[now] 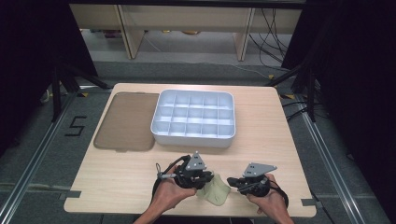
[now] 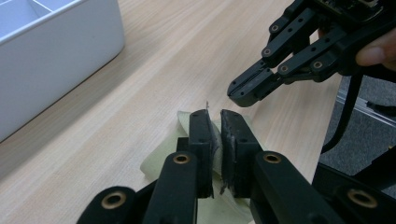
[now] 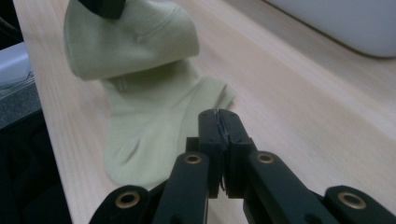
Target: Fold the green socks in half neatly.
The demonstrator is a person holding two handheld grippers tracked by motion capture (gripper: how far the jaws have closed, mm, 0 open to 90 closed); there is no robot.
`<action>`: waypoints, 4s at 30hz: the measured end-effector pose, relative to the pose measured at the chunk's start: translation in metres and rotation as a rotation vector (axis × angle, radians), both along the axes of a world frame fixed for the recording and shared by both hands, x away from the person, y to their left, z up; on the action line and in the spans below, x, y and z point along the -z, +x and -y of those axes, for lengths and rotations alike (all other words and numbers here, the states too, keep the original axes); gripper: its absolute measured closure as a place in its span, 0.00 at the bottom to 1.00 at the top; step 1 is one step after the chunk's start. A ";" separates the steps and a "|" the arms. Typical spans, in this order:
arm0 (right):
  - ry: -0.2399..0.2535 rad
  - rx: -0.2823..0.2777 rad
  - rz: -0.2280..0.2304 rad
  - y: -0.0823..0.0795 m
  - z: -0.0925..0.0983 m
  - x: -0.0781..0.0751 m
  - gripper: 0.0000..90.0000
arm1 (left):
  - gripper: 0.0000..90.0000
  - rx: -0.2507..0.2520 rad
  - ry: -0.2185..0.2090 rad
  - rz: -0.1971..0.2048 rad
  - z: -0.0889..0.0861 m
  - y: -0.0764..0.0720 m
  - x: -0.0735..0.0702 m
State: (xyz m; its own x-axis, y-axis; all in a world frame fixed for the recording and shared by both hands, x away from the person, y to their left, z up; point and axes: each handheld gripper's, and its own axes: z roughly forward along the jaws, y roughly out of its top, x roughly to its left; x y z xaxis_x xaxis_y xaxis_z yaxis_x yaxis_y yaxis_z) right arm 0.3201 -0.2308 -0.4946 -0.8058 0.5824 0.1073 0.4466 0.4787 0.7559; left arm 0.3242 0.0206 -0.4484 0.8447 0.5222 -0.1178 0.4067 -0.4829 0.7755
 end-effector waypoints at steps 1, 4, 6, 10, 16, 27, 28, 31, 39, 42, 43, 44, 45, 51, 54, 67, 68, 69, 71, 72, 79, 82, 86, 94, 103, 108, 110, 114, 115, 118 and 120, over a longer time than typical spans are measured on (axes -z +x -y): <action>-0.005 -0.003 -0.009 -0.002 0.001 0.001 0.99 | 0.92 0.022 0.020 0.004 0.000 0.001 0.000; -0.019 -0.009 -0.005 -0.008 0.005 0.001 0.99 | 0.92 0.022 0.023 0.004 0.003 0.001 0.001; -0.018 0.002 0.004 -0.010 0.008 -0.001 0.99 | 0.91 0.022 0.022 0.001 0.006 0.001 0.003; -0.015 0.005 0.010 -0.011 0.014 0.000 0.99 | 0.91 0.013 0.034 -0.001 0.014 0.001 0.005; -0.013 0.029 0.006 -0.011 0.019 -0.002 0.99 | 0.91 0.040 0.063 -0.005 0.028 0.001 0.015; -0.004 0.036 -0.005 -0.010 0.022 -0.001 0.98 | 0.87 0.070 0.072 -0.025 0.039 0.002 0.031; -0.004 0.032 -0.003 -0.010 0.022 -0.001 0.98 | 0.86 0.069 0.074 -0.022 0.040 0.002 0.031; -0.001 0.047 -0.005 -0.010 0.023 -0.001 0.98 | 0.83 0.088 0.079 -0.013 0.041 0.003 0.033; 0.001 0.061 0.000 -0.008 0.027 -0.002 0.98 | 0.73 0.097 0.036 -0.029 0.045 -0.001 0.036; 0.007 0.070 0.000 -0.008 0.029 -0.001 0.98 | 0.64 0.103 0.011 -0.026 0.042 -0.001 0.033; 0.009 0.069 -0.009 -0.008 0.029 -0.002 0.98 | 0.62 0.073 -0.020 -0.041 0.040 -0.002 0.031; 0.002 0.070 0.007 -0.008 0.030 -0.003 0.98 | 0.61 0.074 -0.038 -0.035 0.037 -0.002 0.028; 0.008 0.069 0.009 -0.007 0.030 -0.003 0.98 | 0.60 0.061 -0.039 -0.038 0.032 -0.002 0.024; 0.021 0.061 0.024 -0.011 0.023 -0.008 0.97 | 0.76 0.034 -0.068 -0.017 -0.003 -0.001 0.017; 0.030 0.052 0.021 -0.012 0.019 -0.010 0.97 | 0.84 0.013 -0.059 -0.021 -0.017 -0.002 0.025; 0.031 -0.039 0.040 -0.013 -0.013 -0.013 0.97 | 0.90 0.050 0.079 -0.031 -0.011 -0.006 0.059; 0.026 -0.049 0.043 -0.013 -0.015 -0.013 0.97 | 0.90 0.053 0.086 -0.030 -0.011 -0.007 0.058; 0.024 -0.048 0.033 -0.014 -0.019 -0.012 0.97 | 0.90 0.038 0.079 -0.037 -0.011 -0.008 0.059; 0.025 -0.070 0.027 -0.015 -0.023 -0.012 0.97 | 0.90 0.029 0.082 -0.040 -0.012 -0.010 0.059; 0.025 -0.070 0.027 -0.015 -0.023 -0.012 0.97 | 0.90 0.029 0.082 -0.040 -0.012 -0.010 0.059; -0.029 -0.108 0.006 -0.018 -0.033 -0.003 0.98 | 0.91 -0.010 0.081 -0.039 -0.009 -0.019 0.059; -0.073 -0.106 0.011 -0.017 -0.032 0.001 0.98 | 0.91 0.006 0.096 -0.035 -0.011 -0.019 0.058; -0.127 -0.093 0.000 -0.015 -0.028 0.008 0.99 | 0.91 -0.007 0.091 -0.032 -0.010 -0.021 0.059; -0.086 -0.078 0.022 -0.012 -0.028 0.000 0.99 | 0.86 -0.035 0.056 -0.003 -0.013 -0.009 0.045; -0.138 -0.075 0.053 0.012 -0.040 0.004 1.00 | 0.87 -0.046 0.095 0.014 -0.007 0.013 0.059; -0.123 -0.066 0.032 0.010 -0.036 0.001 0.99 | 0.84 -0.070 0.051 0.002 -0.011 0.007 0.053; -0.117 -0.062 0.042 0.009 -0.035 -0.002 0.99 | 0.82 -0.066 0.038 0.008 -0.016 0.003 0.049; -0.097 -0.061 0.058 0.007 -0.033 -0.006 0.99 | 0.78 -0.069 0.026 0.012 -0.029 -0.008 0.044; -0.094 -0.063 0.057 0.006 -0.033 -0.006 0.98 | 0.78 -0.072 0.013 -0.002 -0.030 -0.011 0.044; -0.097 -0.065 0.051 0.005 -0.033 -0.007 0.98 | 0.78 -0.058 0.018 -0.011 -0.033 -0.019 0.045; -0.091 -0.064 0.060 0.005 -0.033 -0.007 0.98 | 0.75 -0.061 0.027 -0.028 -0.033 -0.024 0.047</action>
State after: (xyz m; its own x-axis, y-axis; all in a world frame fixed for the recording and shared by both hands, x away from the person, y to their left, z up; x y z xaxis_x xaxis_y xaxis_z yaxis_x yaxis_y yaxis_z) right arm 0.3252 -0.1983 -0.4879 -0.8451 0.5345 0.0067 0.3678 0.5724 0.7329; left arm 0.3003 0.0538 -0.4953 0.8078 0.5758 -0.1260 0.4571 -0.4771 0.7506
